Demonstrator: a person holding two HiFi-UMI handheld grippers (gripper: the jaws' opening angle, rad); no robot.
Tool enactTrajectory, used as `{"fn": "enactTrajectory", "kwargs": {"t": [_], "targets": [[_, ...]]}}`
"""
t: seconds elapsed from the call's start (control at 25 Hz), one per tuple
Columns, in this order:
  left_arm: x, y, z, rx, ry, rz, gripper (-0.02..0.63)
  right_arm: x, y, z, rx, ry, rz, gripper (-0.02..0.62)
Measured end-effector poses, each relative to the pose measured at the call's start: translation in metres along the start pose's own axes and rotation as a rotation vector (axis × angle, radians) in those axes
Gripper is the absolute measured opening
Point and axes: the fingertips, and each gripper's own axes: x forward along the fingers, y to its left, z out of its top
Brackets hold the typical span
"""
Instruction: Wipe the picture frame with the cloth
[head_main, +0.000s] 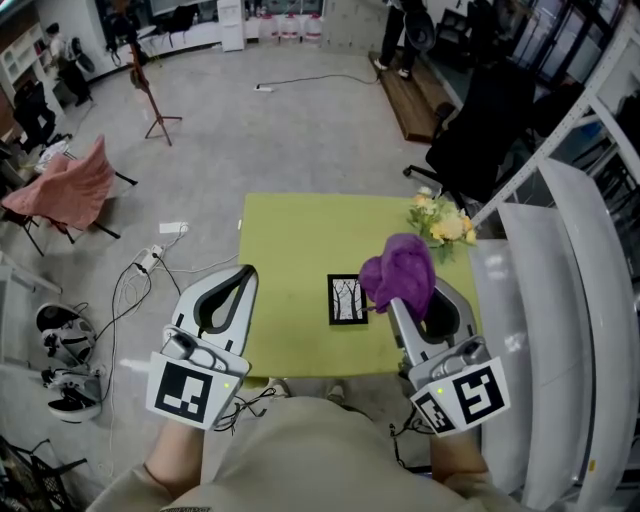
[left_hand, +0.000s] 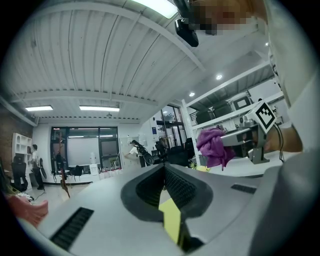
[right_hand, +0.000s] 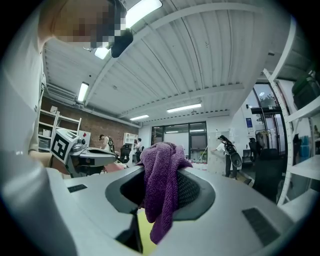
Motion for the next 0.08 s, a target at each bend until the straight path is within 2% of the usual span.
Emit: {"fn": "enactTrajectory", "kwargs": {"t": [0.08], "targets": [[-0.0003, 0.0003, -0.0004, 0.001, 0.000, 0.000, 0.008, -0.0001, -0.0014, -0.0004, -0.002, 0.001, -0.004, 0.129]]}}
